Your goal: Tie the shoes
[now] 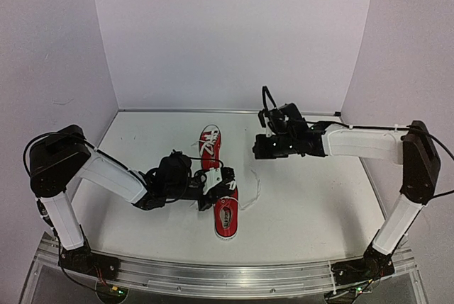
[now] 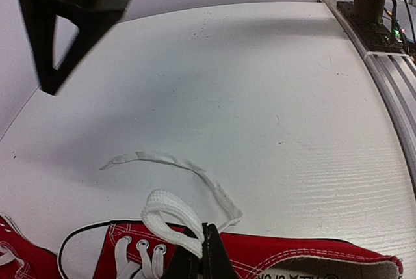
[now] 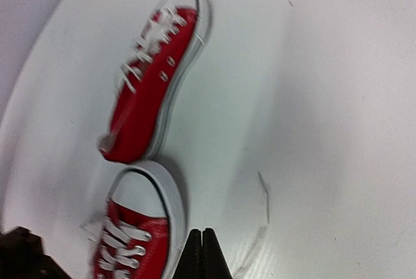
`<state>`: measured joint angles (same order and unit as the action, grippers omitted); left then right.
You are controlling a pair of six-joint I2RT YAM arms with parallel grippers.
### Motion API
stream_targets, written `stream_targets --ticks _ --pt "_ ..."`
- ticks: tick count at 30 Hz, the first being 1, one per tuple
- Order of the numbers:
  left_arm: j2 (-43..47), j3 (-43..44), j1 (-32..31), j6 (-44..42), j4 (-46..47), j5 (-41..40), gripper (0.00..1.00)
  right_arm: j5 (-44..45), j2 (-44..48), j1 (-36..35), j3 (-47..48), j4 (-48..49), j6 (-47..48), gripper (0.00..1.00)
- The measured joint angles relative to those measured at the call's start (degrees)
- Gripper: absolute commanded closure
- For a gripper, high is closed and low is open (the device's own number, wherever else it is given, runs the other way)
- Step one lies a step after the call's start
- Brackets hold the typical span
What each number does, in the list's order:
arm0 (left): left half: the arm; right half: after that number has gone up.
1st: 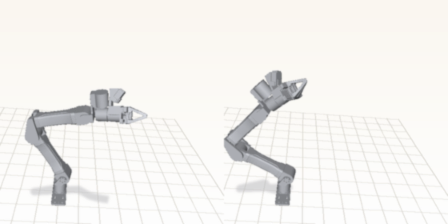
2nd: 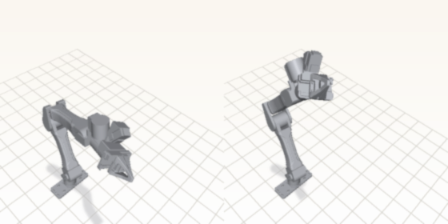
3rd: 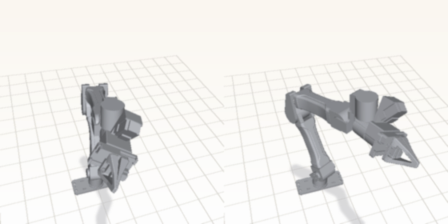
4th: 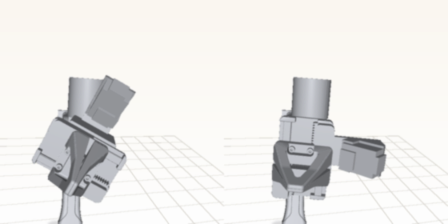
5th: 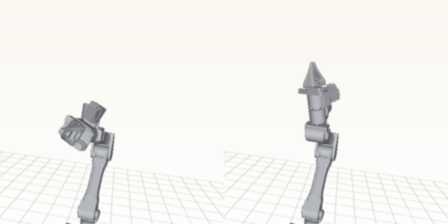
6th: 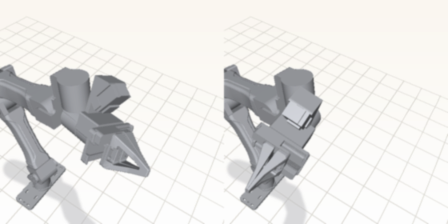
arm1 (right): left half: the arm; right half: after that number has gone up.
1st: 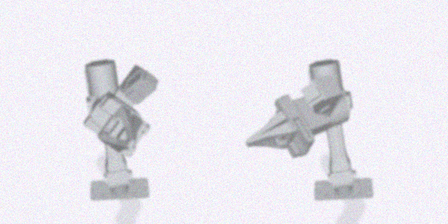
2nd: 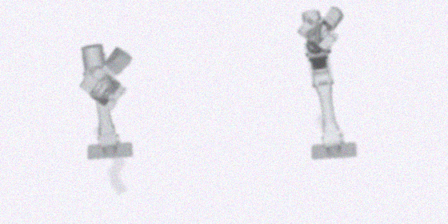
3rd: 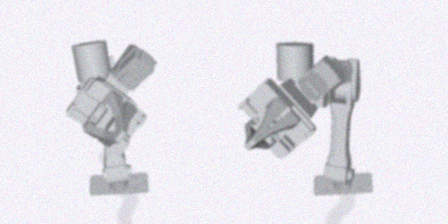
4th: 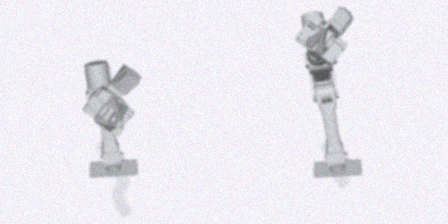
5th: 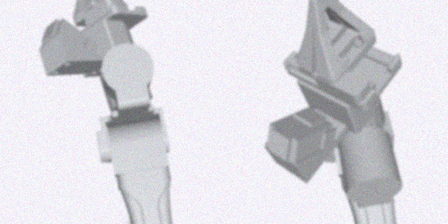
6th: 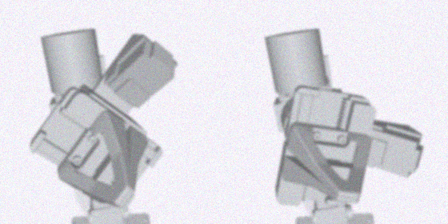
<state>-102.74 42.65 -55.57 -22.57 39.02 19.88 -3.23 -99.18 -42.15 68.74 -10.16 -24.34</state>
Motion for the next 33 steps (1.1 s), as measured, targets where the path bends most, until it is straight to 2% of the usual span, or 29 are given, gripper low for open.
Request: stream_targets --ticks 5,8,9,12,15,24,28,30,33 --pt "0.0 0.0 0.0 -1.8 0.2 0.0 1.00 -3.4 1.6 0.0 4.4 1.5 1.8 0.99" --pt "0.0 0.0 0.0 -2.5 0.3 0.0 1.00 -4.0 1.3 0.0 4.7 0.0 2.2 0.79" --pt "0.0 0.0 0.0 -2.7 0.3 0.0 1.00 -3.9 1.0 0.0 4.8 -1.0 2.6 0.76" --pt "0.0 0.0 0.0 -3.0 0.3 0.1 1.00 -2.8 -0.7 0.0 4.4 -3.9 2.8 0.68" --pt "0.0 0.0 0.0 -3.0 0.3 0.1 1.00 -1.2 -2.2 0.0 2.0 -5.7 3.1 0.66" --pt "-0.6 0.0 -0.2 -3.0 0.4 1.0 1.00 -0.2 -11.3 0.0 0.2 -8.2 3.4 0.68" --pt "-0.7 0.0 -0.3 -3.0 0.5 1.0 1.00 -0.3 -13.2 0.0 0.4 -7.8 3.7 0.72" --pt "-0.7 0.0 -0.3 -3.0 0.6 1.0 1.00 -0.5 -13.6 0.0 0.6 -7.5 3.8 0.78" --pt "-0.8 0.0 -0.3 -3.0 0.7 1.0 1.00 -0.5 -14.5 0.0 1.4 -6.9 4.4 0.96"
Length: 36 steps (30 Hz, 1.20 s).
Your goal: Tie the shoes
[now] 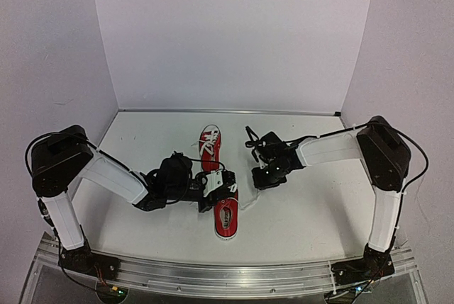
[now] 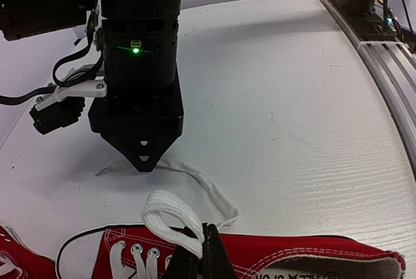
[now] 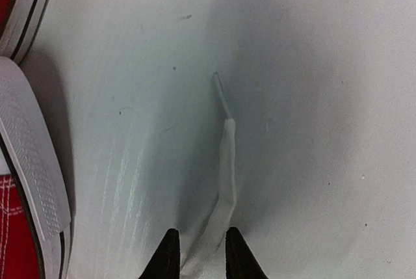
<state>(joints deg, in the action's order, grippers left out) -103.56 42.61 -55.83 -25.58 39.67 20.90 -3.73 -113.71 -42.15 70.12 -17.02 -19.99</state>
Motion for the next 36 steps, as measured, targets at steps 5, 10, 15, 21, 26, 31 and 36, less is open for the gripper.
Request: stream_targets --ticks 5,10,15,21,26,31,36 --pt "-0.6 0.0 0.0 -0.1 0.1 0.0 1.00 -0.3 -1.0 -0.2 0.9 1.1 0.5 1.00" --pt "-0.8 0.0 -0.1 -0.2 0.4 0.1 1.00 -0.5 -0.9 -0.4 1.3 0.7 0.7 1.00" --pt "-0.8 -0.6 -0.3 -1.0 1.6 0.1 1.00 -3.4 1.3 -0.4 5.1 -0.2 0.9 1.00" --pt "-0.8 -1.2 -2.1 -4.8 1.8 -1.2 1.00 -9.8 4.3 -1.2 13.3 2.9 0.9 1.00" --pt "-0.8 -1.4 -3.6 -8.4 1.8 -3.3 1.00 -14.8 4.0 -4.1 19.1 4.2 0.9 1.00" --pt "-0.8 -1.7 -4.2 -10.9 1.4 -4.6 1.00 -19.3 0.9 -8.3 25.4 4.8 0.9 1.00" --pt "-0.8 -1.8 -4.7 -12.4 0.4 -5.6 1.00 -23.0 -2.8 -12.0 29.2 4.7 0.9 0.76"
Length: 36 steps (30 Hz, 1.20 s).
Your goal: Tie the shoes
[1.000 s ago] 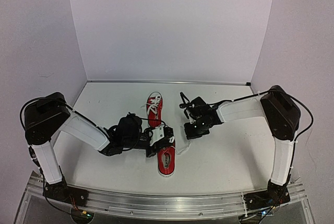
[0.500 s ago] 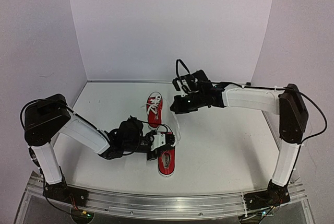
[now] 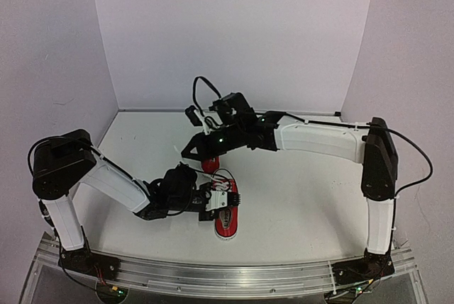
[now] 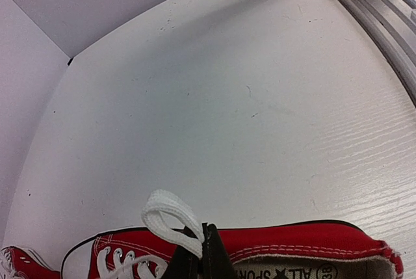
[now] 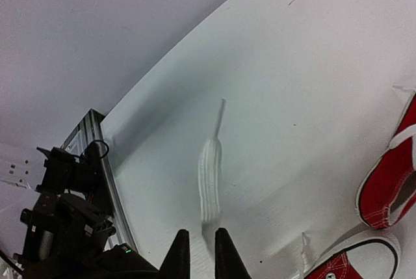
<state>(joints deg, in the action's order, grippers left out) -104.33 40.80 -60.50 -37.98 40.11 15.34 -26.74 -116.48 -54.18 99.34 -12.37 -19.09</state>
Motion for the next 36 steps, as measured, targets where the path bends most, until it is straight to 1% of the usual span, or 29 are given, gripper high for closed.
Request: stream_targets --ticks 4,6,8,10,12,14,16,20,22,24,25,28,29,32,36 --pt "0.0 0.0 0.0 -0.7 -0.6 -0.2 1.00 -1.8 -0.9 -1.6 0.5 -1.3 0.5 0.51" --pt "0.0 0.0 -0.1 -1.0 -0.9 -0.2 1.00 -2.0 -0.9 -1.5 0.5 -1.6 0.8 0.43" --pt "0.0 0.0 -0.2 -1.1 -1.0 -0.3 1.00 -2.1 -0.9 -1.0 0.4 -1.8 1.2 0.39" --pt "0.0 0.0 -0.2 -1.1 -1.1 -0.4 1.00 -2.2 -0.3 -0.3 -0.3 -1.9 1.3 0.32" --pt "0.0 0.0 -0.2 -1.0 -1.1 -0.5 1.00 -2.6 1.9 0.9 -3.0 -1.9 1.3 0.28" --pt "0.0 0.0 -0.2 -1.0 -1.1 -0.5 1.00 -3.0 5.6 3.0 -6.8 -2.1 1.5 0.18" --pt "0.0 0.0 -0.2 -1.0 -1.1 -0.6 1.00 -3.6 9.8 5.8 -11.1 -1.5 1.9 0.13" --pt "0.0 -0.2 -0.2 -1.0 -1.0 -0.6 1.00 -4.5 19.0 12.4 -20.2 -0.4 1.8 0.13" --pt "0.0 -0.4 -0.2 -0.9 -0.9 -0.6 1.00 -4.7 22.9 15.0 -24.6 0.6 1.8 0.16" --pt "0.0 -0.6 -0.2 -0.8 -0.6 -0.6 1.00 -5.6 25.5 16.1 -28.6 1.7 1.8 0.21" --pt "0.0 -0.8 -0.2 -0.7 -0.3 -0.6 1.00 -6.5 26.4 16.2 -30.8 2.3 1.6 0.24" --pt "0.0 -1.2 -0.2 -0.4 0.5 -0.6 1.00 -9.8 27.5 16.1 -37.0 4.9 0.3 0.38" --pt "0.0 -1.2 -0.2 -0.2 0.5 -0.6 1.00 -11.0 27.5 16.1 -39.1 6.1 -0.5 0.41" --pt "0.0 -1.2 -0.2 0.4 1.0 -0.6 1.00 -14.5 27.5 15.9 -45.4 9.5 -3.1 0.42" --pt "0.0 -1.2 -0.2 0.7 1.8 -0.6 1.00 -17.4 27.6 15.9 -50.6 13.0 -6.2 0.44"
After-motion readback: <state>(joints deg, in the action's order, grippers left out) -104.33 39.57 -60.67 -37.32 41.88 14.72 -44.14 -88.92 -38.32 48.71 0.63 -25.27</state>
